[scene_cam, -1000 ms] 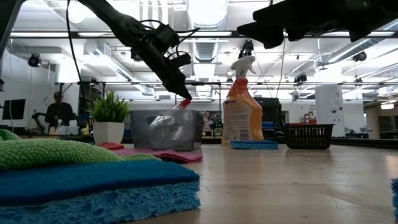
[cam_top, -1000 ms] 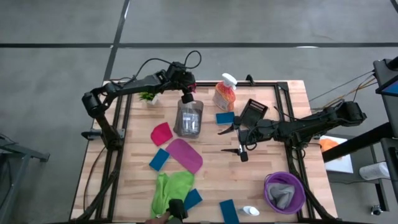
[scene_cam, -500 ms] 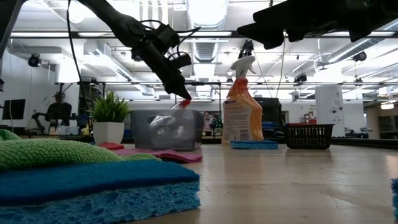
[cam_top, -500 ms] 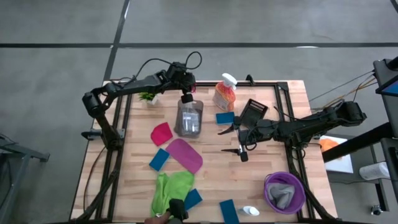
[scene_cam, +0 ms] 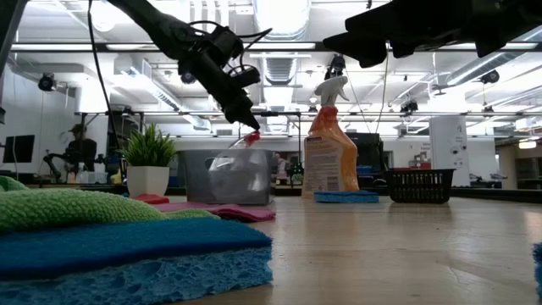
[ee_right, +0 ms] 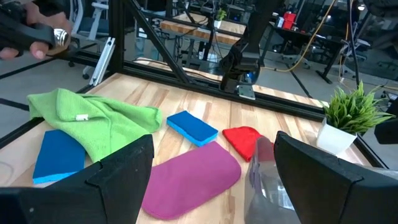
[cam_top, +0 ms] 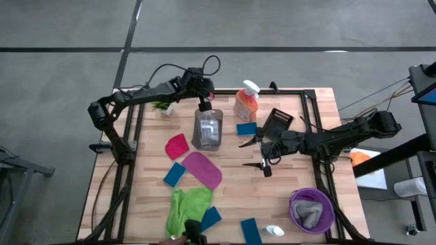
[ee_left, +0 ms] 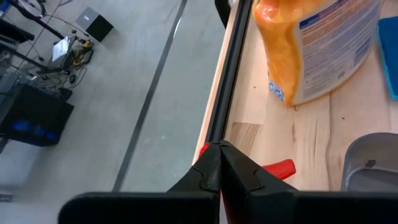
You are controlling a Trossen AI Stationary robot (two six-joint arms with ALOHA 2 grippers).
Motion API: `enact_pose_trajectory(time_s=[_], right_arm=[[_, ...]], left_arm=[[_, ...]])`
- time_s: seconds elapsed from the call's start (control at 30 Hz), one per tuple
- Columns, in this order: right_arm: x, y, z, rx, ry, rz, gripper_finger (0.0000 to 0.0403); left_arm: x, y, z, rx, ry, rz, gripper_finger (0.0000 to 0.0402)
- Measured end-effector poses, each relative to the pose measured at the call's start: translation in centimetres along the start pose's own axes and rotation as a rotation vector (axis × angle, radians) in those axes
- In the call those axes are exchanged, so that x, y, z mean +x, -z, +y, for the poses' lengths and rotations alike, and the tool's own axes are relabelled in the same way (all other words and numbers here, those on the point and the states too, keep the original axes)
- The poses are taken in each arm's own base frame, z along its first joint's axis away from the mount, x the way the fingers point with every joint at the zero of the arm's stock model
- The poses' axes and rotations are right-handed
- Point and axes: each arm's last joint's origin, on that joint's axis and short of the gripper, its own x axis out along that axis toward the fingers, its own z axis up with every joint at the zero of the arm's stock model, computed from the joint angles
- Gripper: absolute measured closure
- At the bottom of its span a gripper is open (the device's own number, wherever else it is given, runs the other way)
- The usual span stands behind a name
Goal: Pick & Place Kitchen Items
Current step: Put the transparent spray bottle into the gray bin
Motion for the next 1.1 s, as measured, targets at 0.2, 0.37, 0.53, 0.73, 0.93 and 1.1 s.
enact_pose_trajectory(time_s=[0.2, 0.37, 0.53, 0.73, 0.93, 1.1], right_arm=[[0.0, 0.0, 0.0, 0.000, 0.000, 0.001, 0.0078], [0.0, 0.0, 0.0, 0.000, -0.001, 0.005, 0.0078], [0.0, 0.1, 0.0, 0.000, -0.005, 0.007, 0.0078], [0.0, 0.1, 0.0, -0.002, -0.008, 0.010, 0.0078], [0.0, 0.1, 0.1, -0.001, -0.021, 0.010, 0.0078], [0.0, 0.1, 0.2, 0.001, -0.049, 0.011, 0.0078]], left_arm=[[-0.2, -0.8, -1.0, 0.042, -0.022, 0.003, 0.0400], [-1.1, -1.7, -1.5, 0.061, -0.040, -0.017, 0.0401], [-2.5, -1.7, -1.8, 0.120, 0.035, -0.004, 0.0401], [-2.6, -0.7, -3.3, 0.152, 0.150, 0.075, 0.0372], [-2.0, -0.2, -3.8, 0.207, 0.011, 0.111, 0.0286], [-2.1, 0.0, -3.0, 0.152, -0.003, 0.131, 0.0212]])
